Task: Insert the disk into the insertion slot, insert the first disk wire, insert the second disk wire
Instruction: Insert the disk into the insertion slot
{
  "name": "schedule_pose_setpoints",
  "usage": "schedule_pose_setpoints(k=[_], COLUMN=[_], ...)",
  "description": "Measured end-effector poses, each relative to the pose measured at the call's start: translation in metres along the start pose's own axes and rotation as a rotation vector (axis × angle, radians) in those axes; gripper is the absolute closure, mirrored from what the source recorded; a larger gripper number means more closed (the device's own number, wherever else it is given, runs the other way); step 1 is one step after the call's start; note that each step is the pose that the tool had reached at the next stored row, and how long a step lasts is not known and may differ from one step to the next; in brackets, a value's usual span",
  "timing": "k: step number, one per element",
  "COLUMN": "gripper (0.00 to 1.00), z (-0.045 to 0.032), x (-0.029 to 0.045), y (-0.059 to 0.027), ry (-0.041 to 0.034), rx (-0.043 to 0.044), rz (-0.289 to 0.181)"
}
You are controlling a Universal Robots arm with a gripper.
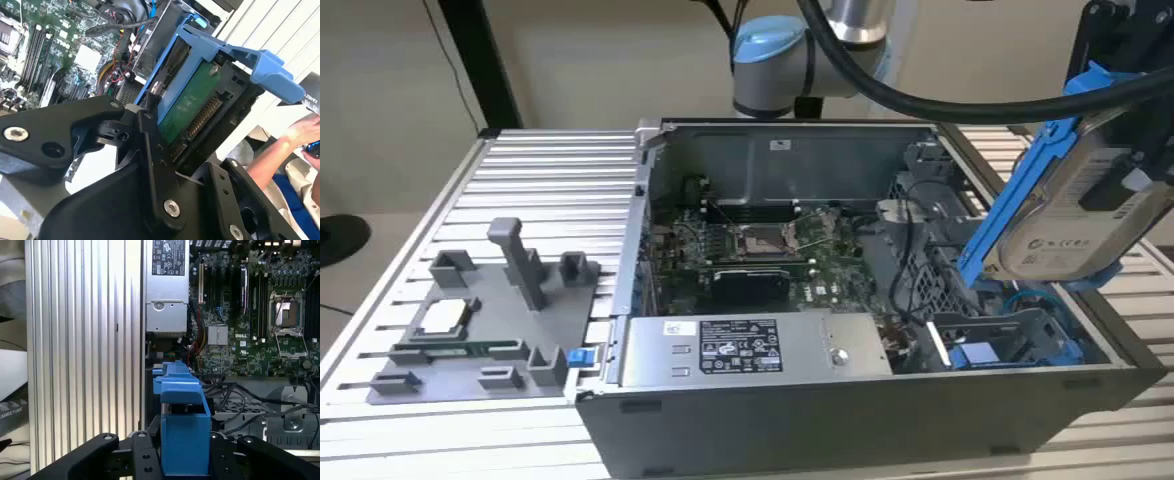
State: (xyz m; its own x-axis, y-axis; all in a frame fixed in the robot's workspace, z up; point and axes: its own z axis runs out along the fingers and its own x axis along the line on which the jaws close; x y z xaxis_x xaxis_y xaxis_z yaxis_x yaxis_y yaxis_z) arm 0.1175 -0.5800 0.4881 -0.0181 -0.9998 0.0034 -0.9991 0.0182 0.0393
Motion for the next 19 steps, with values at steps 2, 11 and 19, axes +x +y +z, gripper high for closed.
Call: schedule_pose_setpoints(k=[2,11,19], gripper=[1.00,1.00,1.00], z=[-0.0007,-0.0011,0.0036], x=[0.0000,0.0000,0.0000], y=[0.0000,0.0000,-0.0005], ry=[0.0000,0.0000,-0.0001], rx=[0.0000,0.0003,0.0010], rz=[0.000,0.000,0.000])
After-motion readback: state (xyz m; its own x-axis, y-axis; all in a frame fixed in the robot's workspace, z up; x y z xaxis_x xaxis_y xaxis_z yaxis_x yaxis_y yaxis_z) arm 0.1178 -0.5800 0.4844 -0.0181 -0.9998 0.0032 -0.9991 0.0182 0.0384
